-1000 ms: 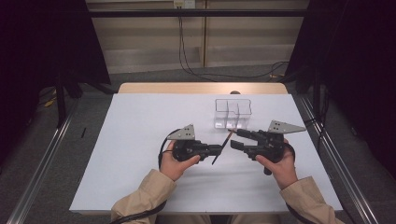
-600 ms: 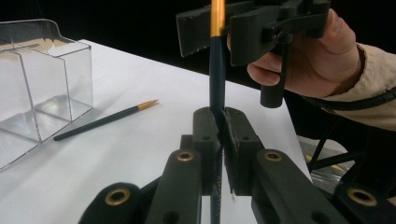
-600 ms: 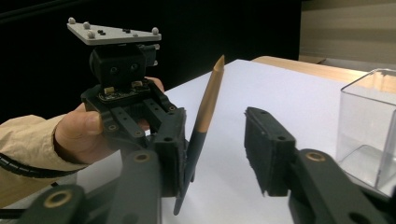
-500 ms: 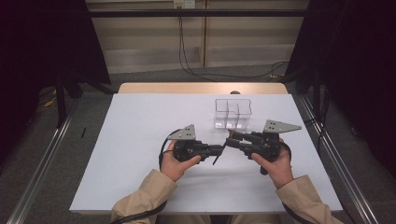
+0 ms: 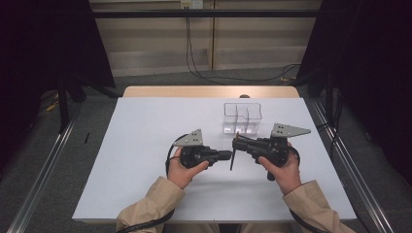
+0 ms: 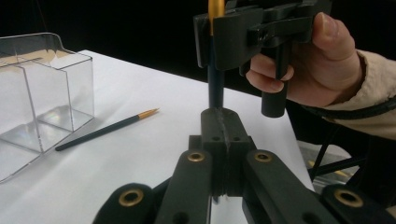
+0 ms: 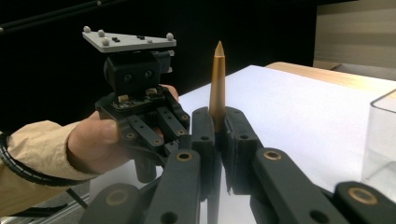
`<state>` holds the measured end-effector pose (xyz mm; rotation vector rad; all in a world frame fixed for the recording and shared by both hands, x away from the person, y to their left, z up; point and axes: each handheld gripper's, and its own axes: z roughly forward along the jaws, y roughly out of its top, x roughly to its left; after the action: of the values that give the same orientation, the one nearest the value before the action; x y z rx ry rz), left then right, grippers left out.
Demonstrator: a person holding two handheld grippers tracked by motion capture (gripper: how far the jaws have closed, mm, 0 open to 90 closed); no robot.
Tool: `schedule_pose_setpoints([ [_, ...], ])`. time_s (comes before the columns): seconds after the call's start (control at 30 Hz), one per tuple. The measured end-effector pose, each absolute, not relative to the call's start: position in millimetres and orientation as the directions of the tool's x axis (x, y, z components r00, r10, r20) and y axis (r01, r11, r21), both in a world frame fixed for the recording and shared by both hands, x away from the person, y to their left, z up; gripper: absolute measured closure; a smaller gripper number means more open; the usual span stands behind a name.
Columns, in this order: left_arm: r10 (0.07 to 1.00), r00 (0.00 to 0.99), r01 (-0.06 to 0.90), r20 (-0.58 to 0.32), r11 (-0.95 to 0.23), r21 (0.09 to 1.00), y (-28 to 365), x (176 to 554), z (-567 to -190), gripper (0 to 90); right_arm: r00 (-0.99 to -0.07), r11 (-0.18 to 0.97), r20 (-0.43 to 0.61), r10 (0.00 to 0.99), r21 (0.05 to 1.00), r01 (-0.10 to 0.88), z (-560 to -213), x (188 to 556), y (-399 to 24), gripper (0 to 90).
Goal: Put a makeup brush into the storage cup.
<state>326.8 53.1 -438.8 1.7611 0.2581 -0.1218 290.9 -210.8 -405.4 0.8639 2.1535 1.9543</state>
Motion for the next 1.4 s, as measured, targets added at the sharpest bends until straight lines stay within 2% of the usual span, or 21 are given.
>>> schedule_pose_setpoints([
  [0.13, 0.118, 0.967, 0.244, -0.225, -0.184, 0.952, 54.6, 327.8, -440.0, 89.5, -0.831, 0.004, 0.292, 0.473, 0.942, 0.334, -404.2, 291.0, -210.4, 83.8],
  [0.47, 0.117, 0.960, 0.270, -0.254, -0.144, 0.952, 56.8, 328.4, -437.0, 79.7, -0.829, 0.009, 0.289, 0.479, 0.943, 0.334, -404.2, 295.8, -211.9, 83.8],
  [0.63, 0.135, 0.959, 0.263, -0.249, -0.100, 0.960, 61.1, 329.4, -435.9, 63.3, -0.832, 0.011, 0.284, 0.477, 0.944, 0.329, -405.1, 296.1, -212.6, 83.8],
  [0.7, 0.137, 0.960, 0.260, -0.246, -0.098, 0.961, 61.7, 329.3, -435.5, 60.6, -0.833, 0.013, 0.283, 0.476, 0.945, 0.328, -405.0, 296.0, -212.4, 83.8],
  [0.73, 0.143, 0.960, 0.255, -0.240, -0.097, 0.962, 62.4, 329.0, -435.1, 55.4, -0.836, 0.018, 0.278, 0.472, 0.946, 0.325, -404.7, 295.7, -211.9, 83.8],
  [0.8, 0.153, 0.963, 0.237, -0.220, -0.101, 0.966, 64.1, 329.2, -434.1, 53.8, -0.837, 0.020, 0.275, 0.472, 0.946, 0.322, -404.6, 295.5, -211.8, 83.8],
  [0.83, 0.168, 0.963, 0.229, -0.211, -0.099, 0.968, 66.1, 329.5, -433.0, 47.8, -0.838, 0.016, 0.277, 0.470, 0.947, 0.322, -404.6, 295.3, -211.9, 83.8],
  [0.93, 0.182, 0.964, 0.215, -0.194, -0.101, 0.971, 67.6, 329.7, -432.1, 43.6, -0.839, 0.021, 0.272, 0.471, 0.948, 0.318, -404.4, 295.1, -212.2, 83.8],
  [0.97, 0.186, 0.964, 0.210, -0.189, -0.103, 0.972, 68.8, 329.9, -431.4, 37.8, -0.842, 0.020, 0.268, 0.468, 0.950, 0.313, -403.9, 294.5, -212.4, 83.8],
  [1.07, 0.198, 0.964, 0.200, -0.176, -0.108, 0.974, 69.9, 330.5, -430.5, 33.0, -0.844, 0.023, 0.264, 0.468, 0.950, 0.310, -403.7, 294.2, -212.7, 83.8],
  [1.17, 0.217, 0.963, 0.188, -0.159, -0.119, 0.975, 72.4, 330.9, -429.6, 22.5, -0.846, 0.025, 0.261, 0.466, 0.951, 0.307, -403.5, 293.9, -213.7, 83.8],
  [1.3, 0.235, 0.959, 0.193, -0.160, -0.121, 0.974, 75.5, 331.9, -429.4, 14.6, -0.847, 0.024, 0.257, 0.465, 0.953, 0.303, -402.7, 293.8, -213.5, 83.8],
  [1.4, 0.248, 0.956, 0.193, -0.158, -0.121, 0.974, 78.9, 331.8, -429.3, 12.6, -0.849, 0.031, 0.250, 0.465, 0.954, 0.298, -402.2, 293.5, -213.0, 83.8],
])
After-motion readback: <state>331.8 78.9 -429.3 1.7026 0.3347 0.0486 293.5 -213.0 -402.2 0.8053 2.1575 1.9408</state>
